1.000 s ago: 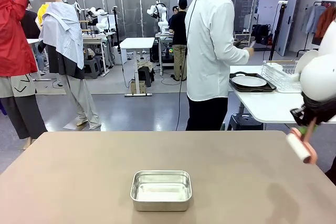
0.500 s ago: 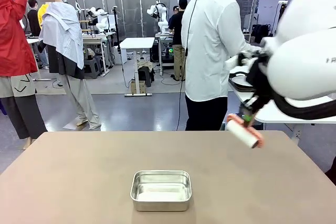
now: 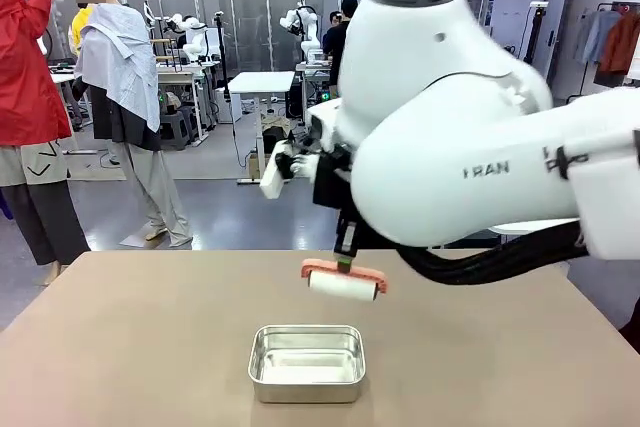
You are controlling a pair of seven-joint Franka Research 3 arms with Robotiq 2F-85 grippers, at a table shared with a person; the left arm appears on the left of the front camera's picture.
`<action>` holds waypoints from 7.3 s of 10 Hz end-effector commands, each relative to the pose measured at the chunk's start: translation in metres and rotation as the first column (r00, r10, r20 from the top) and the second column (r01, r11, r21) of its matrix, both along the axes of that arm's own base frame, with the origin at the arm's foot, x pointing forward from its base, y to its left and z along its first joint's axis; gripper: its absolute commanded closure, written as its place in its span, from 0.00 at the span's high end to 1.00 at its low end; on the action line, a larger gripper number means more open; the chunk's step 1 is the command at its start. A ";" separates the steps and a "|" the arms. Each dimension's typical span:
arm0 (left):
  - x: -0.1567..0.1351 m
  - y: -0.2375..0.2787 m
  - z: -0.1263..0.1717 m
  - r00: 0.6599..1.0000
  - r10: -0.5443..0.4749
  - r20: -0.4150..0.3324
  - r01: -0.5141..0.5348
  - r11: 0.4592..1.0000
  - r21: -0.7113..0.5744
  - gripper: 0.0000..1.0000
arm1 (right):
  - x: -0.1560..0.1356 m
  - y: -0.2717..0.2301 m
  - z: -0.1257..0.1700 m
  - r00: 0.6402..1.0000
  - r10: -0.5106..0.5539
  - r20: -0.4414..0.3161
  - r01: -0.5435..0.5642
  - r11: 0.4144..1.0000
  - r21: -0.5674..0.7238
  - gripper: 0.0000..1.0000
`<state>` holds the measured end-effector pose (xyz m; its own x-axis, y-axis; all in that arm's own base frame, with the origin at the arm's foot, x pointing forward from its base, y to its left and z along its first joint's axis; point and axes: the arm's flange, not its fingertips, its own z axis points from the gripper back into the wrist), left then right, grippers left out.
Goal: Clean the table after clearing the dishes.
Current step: Place the Lint Roller back on top of the Airtight Container.
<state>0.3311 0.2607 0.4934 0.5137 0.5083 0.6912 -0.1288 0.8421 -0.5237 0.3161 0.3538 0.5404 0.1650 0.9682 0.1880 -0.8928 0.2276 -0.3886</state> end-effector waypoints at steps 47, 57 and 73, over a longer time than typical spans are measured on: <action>-0.002 0.001 0.003 1.000 -0.011 -0.004 0.011 1.000 -0.002 1.00 | 0.150 0.045 -0.106 0.895 0.210 -0.393 -0.231 0.973 -0.005 1.00; -0.002 0.001 0.003 1.000 -0.011 -0.004 0.011 1.000 -0.002 1.00 | 0.193 -0.120 -0.032 0.754 -0.075 -0.653 0.482 0.739 0.471 1.00; -0.002 0.001 0.003 1.000 -0.011 -0.004 0.011 1.000 -0.002 1.00 | 0.032 -0.553 -0.186 0.301 0.235 -0.924 0.693 -0.720 0.042 1.00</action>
<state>0.3313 0.2602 0.4937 0.5142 0.5074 0.6915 -0.1280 0.8426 -0.5230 0.3527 -0.2016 0.3472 0.5675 -0.7970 -0.2067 0.1464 -0.1493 0.9779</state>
